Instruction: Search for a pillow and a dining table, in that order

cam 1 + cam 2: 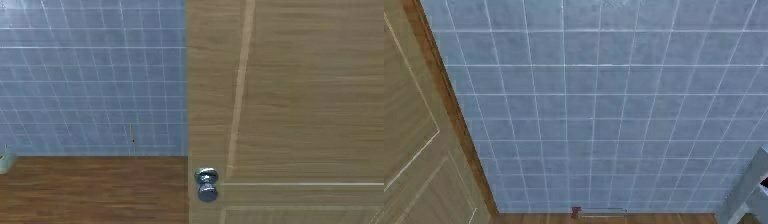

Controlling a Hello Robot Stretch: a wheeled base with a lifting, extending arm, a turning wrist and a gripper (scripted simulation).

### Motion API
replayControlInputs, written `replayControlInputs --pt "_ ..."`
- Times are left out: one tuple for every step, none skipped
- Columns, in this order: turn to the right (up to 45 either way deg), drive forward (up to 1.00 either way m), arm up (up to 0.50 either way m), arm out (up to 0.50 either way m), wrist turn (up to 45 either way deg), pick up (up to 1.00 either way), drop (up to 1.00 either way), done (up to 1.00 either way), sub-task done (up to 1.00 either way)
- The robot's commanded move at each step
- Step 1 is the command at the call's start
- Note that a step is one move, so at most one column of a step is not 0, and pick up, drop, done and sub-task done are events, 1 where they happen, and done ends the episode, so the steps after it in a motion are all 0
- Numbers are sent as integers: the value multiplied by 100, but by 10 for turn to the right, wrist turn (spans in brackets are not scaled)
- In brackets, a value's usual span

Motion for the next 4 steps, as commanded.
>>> replayControlInputs --pt "-450 0 0 0 0 0 0 0 0" --pt "-450 0 0 0 0 0 0 0 0" --pt "-450 0 0 0 0 0 0 0 0" --pt "-450 0 0 0 0 0 0 0 0"
